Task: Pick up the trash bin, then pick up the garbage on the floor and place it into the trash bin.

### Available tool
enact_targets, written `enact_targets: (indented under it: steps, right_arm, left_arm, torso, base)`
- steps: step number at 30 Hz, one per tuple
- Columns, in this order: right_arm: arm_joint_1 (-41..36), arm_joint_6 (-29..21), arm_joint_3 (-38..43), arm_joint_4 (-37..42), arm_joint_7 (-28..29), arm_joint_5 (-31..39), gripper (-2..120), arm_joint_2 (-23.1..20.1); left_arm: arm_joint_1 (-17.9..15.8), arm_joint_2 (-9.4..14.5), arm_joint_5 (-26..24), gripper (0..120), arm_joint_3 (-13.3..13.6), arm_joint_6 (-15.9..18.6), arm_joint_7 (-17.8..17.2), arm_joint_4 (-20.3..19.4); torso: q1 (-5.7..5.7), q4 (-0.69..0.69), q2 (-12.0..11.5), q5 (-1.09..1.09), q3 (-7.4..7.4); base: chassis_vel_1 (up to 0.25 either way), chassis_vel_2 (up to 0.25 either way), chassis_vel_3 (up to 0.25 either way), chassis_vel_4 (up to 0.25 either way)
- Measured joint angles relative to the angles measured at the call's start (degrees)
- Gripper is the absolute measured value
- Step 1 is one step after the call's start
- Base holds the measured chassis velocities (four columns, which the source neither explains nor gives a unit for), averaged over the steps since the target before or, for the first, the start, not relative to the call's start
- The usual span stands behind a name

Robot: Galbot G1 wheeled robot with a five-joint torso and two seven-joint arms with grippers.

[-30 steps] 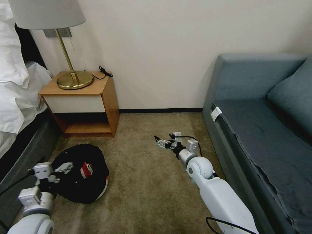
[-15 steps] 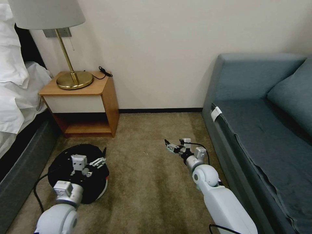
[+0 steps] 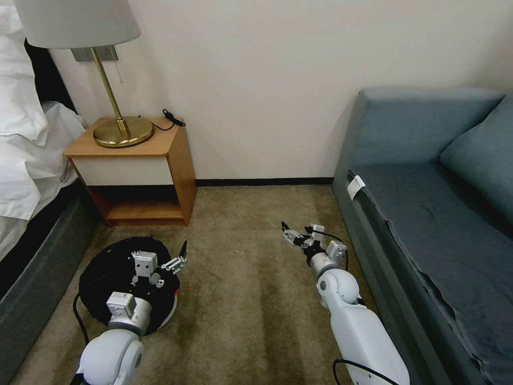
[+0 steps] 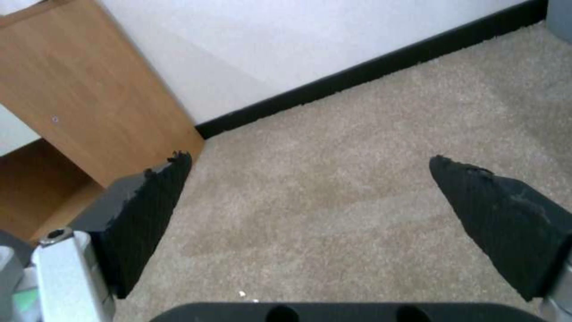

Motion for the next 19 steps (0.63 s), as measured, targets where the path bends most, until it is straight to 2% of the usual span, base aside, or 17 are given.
enact_targets:
  steps: [19]
  right_arm:
    - [0.0,-0.01,-0.17,0.04,-0.03,-0.01,100,-0.08]
  left_arm:
    - [0.06,0.01,-0.06,100,-0.08,0.13,-0.17,0.01]
  torso:
    - [0.0,0.0,0.0,0.0,0.0]
  base:
    - [0.0,0.0,0.0,0.0]
